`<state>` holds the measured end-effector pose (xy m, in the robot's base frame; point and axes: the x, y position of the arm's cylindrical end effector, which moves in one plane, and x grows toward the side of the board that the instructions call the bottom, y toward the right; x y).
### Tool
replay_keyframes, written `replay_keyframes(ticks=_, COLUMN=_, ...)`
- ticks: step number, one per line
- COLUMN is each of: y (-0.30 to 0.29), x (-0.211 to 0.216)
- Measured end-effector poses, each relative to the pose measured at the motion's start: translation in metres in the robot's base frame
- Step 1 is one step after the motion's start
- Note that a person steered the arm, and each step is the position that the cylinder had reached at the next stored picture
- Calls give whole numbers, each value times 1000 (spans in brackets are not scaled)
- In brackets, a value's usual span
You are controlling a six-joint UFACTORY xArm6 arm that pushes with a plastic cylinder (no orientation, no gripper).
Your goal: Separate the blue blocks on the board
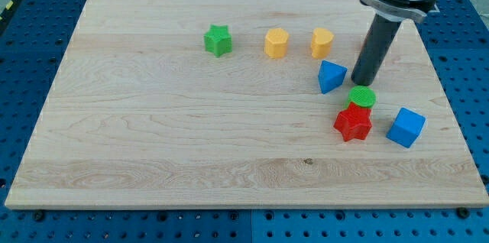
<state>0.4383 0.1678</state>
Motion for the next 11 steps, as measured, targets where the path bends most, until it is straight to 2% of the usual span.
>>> replay_keyframes(ticks=2, y=-40, x=0)
replay_keyframes(ticks=3, y=-41, x=0)
replay_keyframes(ticks=5, y=24, x=2)
replay_keyframes(ticks=7, y=24, x=49)
replay_keyframes(ticks=10, y=-21, x=54)
replay_keyframes(ticks=11, y=26, x=44)
